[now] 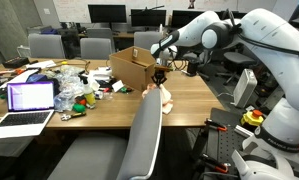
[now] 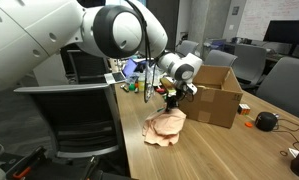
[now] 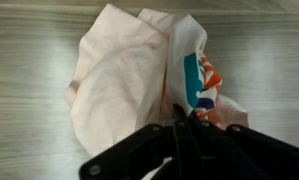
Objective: Pick up the cloth from the table and put it on the chair's headrest
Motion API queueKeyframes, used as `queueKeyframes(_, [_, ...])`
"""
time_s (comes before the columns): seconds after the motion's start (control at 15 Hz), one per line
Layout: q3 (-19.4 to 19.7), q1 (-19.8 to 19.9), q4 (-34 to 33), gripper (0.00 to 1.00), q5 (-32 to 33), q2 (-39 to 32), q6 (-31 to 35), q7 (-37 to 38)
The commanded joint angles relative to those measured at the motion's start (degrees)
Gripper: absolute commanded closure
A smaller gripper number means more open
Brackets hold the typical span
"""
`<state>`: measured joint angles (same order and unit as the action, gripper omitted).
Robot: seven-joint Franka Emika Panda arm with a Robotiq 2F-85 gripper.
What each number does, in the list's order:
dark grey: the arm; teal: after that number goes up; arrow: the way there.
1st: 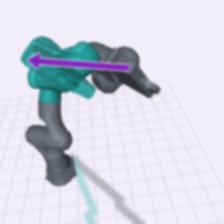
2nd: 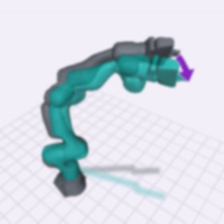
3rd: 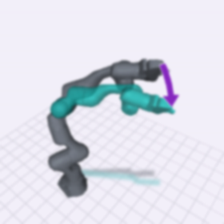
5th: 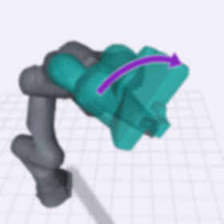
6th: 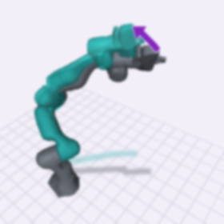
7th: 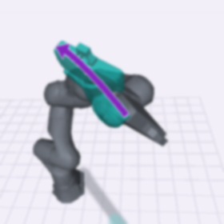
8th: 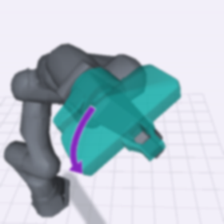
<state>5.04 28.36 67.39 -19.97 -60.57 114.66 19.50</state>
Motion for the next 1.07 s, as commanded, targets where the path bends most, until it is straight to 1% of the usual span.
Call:
queueKeyframes(0.0, [1.04, -0.8, 13.76, 0.99, -1.27, 10.91, 7.4, -0.52])
queueKeyframes(0.33, [1.95, -1.7, 26.34, 0.99, -0.55, 21.37, 15.85, -0.6])
queueKeyframes(0.4, [3.56, -3.02, 28.63, 0.99, -1.61, 23.32, 16.97, -1.11])
queueKeyframes(0.47, [4.07, -3.53, 31.19, 0.99, -1.38, 25.45, 18.29, -1.12])
queueKeyframes(1.0, [9.72, -9.83, 53.05, 0.99, 2.25, 44.11, 27.39, 0.4])
